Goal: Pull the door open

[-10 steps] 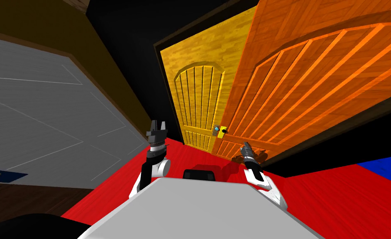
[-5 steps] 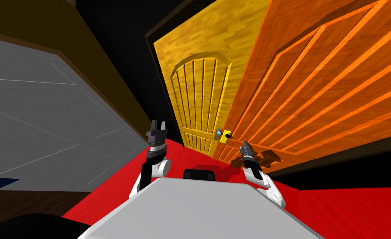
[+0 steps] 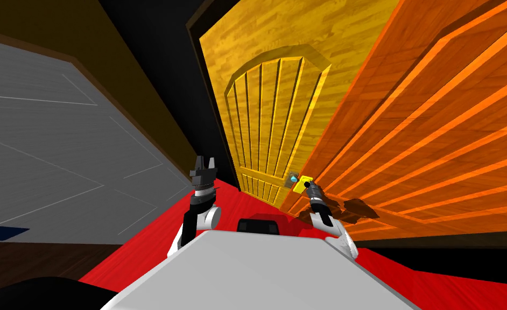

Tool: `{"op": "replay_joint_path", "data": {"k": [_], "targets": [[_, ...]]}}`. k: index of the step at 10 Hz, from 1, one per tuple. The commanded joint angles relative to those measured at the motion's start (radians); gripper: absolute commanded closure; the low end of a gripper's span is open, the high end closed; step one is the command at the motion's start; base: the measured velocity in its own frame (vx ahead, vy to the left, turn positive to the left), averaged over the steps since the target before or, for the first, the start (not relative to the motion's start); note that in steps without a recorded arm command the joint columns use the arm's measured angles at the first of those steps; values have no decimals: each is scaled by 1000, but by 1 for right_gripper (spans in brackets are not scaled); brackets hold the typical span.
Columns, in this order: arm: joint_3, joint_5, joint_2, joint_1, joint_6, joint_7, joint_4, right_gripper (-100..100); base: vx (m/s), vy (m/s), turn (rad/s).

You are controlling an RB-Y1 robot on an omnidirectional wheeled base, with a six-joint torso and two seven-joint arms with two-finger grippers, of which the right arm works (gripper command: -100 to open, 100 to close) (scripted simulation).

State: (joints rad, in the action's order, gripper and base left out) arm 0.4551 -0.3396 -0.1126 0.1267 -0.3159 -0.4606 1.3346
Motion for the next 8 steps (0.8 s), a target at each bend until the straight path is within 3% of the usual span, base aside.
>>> {"op": "replay_joint_path", "data": {"k": [1,5,8], "targets": [[1,0,0,2,1,0,0,100,-24,-25,11],[1,0,0,2,1,0,0,100,-11,-4,8],[16,3,-14,26,5,-4,-8,100,-164,-65,-94]]}}
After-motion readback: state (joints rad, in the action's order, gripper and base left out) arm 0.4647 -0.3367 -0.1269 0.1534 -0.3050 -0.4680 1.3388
